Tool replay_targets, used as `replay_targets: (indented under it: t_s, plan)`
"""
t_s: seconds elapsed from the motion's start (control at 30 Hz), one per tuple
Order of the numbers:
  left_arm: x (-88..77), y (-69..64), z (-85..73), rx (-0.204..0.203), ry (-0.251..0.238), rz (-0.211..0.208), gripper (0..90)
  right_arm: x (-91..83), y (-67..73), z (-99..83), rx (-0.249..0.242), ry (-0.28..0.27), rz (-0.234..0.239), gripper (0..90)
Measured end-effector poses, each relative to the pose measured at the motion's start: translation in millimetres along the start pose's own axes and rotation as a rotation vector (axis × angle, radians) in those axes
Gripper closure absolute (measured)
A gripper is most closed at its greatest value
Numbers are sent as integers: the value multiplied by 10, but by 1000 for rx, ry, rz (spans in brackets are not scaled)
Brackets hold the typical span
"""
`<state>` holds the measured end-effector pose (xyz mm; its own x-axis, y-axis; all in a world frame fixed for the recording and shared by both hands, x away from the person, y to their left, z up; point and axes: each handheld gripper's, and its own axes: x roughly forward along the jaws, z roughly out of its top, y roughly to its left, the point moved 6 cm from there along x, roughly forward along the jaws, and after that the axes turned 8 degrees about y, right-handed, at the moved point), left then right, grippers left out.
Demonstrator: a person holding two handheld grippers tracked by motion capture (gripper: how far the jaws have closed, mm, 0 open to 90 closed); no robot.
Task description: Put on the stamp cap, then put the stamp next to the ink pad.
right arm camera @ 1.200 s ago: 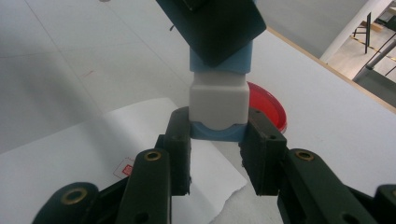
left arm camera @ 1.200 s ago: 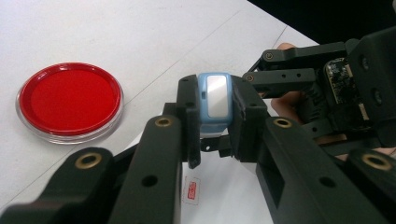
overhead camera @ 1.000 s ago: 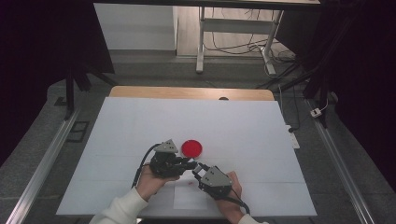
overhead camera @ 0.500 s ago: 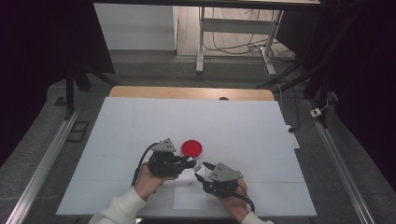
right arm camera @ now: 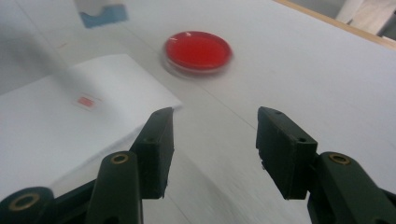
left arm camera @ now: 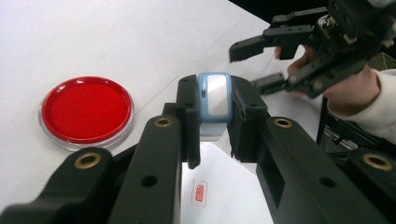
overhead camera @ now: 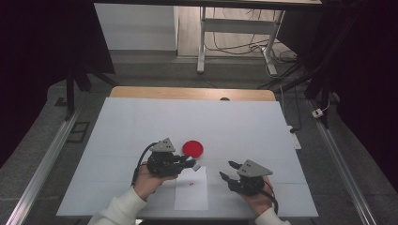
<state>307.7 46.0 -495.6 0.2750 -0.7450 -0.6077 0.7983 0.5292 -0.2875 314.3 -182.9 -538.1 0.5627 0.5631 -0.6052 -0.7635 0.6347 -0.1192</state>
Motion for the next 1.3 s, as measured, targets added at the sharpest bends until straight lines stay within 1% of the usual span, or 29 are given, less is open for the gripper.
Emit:
replay_targets:
  t_s: [0.03,0.1,0.13,0.23,0.27,0.37,0.43,0.47,0.5,0.6,0.77,0.8,0.9,1.03,1.1,1.17,1.3]
  plan:
    - [-3,3,1,0,-1,0,752,-40,-44,-23,8,7,-6,464]
    - [-9,10,2,3,-2,2,752,-106,-122,-59,15,5,-22,466]
    - [-13,14,2,3,-3,3,752,-131,-152,-77,18,-1,-23,467]
    - [-31,21,6,4,-8,7,752,-203,-229,-149,17,10,-41,468]
    - [-39,25,9,7,-10,11,752,-223,-250,-171,24,8,-43,469]
    - [-68,34,18,9,-21,20,752,-294,-326,-237,21,19,-65,470]
    - [-85,43,21,10,-26,23,751,-336,-382,-286,11,30,-81,474]
    - [-91,46,22,9,-27,25,751,-353,-415,-315,6,39,-96,475]
    - [-100,53,24,12,-29,30,751,-360,-437,-336,6,39,-94,475]
    - [-121,68,31,14,-32,44,751,-403,-513,-405,35,46,-89,476]
    - [-165,89,43,27,-41,71,751,-441,-551,-429,39,41,-96,476]
    - [-175,96,47,29,-44,75,751,-450,-556,-433,40,50,-103,476]
    - [-199,111,57,27,-54,80,751,-455,-565,-433,42,48,-106,478]
    - [-214,137,59,23,-59,89,750,-459,-564,-416,33,34,-109,481]
    - [-219,155,59,23,-60,100,750,-460,-565,-412,30,30,-109,481]
    - [-224,172,59,20,-62,103,749,-462,-571,-415,31,35,-115,481]
    - [-237,204,60,14,-67,112,749,-449,-564,-416,31,37,-108,481]
